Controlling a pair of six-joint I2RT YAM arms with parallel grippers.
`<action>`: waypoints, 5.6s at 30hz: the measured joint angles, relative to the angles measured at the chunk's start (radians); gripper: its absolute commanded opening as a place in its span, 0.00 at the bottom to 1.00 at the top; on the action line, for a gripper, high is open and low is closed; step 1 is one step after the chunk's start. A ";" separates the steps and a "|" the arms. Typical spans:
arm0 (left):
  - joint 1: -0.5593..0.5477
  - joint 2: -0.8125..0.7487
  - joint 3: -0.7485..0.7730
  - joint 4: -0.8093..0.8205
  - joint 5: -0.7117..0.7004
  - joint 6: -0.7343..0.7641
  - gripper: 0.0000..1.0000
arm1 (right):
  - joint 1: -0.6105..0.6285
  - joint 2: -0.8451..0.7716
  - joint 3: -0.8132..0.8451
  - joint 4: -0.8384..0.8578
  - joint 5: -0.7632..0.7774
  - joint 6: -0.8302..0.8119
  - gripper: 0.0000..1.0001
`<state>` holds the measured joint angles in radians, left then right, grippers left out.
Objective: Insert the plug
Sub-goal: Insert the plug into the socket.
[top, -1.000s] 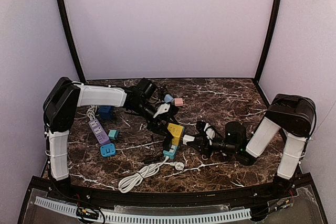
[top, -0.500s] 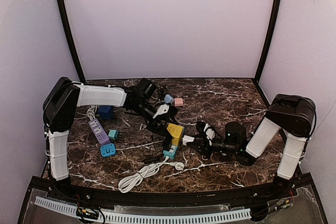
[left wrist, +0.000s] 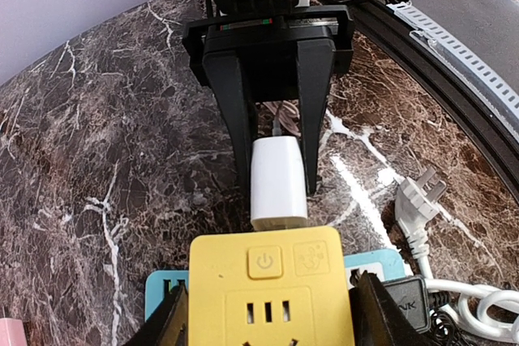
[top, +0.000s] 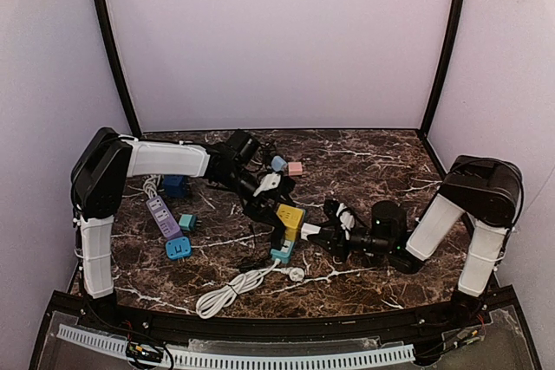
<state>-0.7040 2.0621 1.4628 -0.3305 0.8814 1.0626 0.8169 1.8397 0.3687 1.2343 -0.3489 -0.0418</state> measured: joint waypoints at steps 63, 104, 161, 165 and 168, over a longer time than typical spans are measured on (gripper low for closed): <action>0.092 -0.135 -0.104 -0.014 -0.073 -0.100 0.77 | -0.017 0.014 0.075 -0.083 -0.069 -0.149 0.00; 0.090 -0.049 -0.185 0.100 -0.041 -0.132 0.27 | 0.030 0.045 0.078 -0.006 0.067 0.074 0.00; 0.051 -0.076 -0.186 -0.082 -0.403 0.055 0.17 | 0.029 0.096 0.547 -0.621 0.150 -0.138 0.11; 0.039 -0.076 -0.186 -0.094 -0.399 0.073 0.17 | 0.029 0.079 0.519 -0.610 0.155 -0.135 0.21; 0.026 -0.077 -0.186 -0.104 -0.399 0.090 0.17 | 0.029 0.063 0.495 -0.602 0.159 -0.131 0.32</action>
<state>-0.6785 1.9854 1.2770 -0.4343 0.4820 1.1522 0.8463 1.9022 0.8635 0.6327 -0.1894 -0.1726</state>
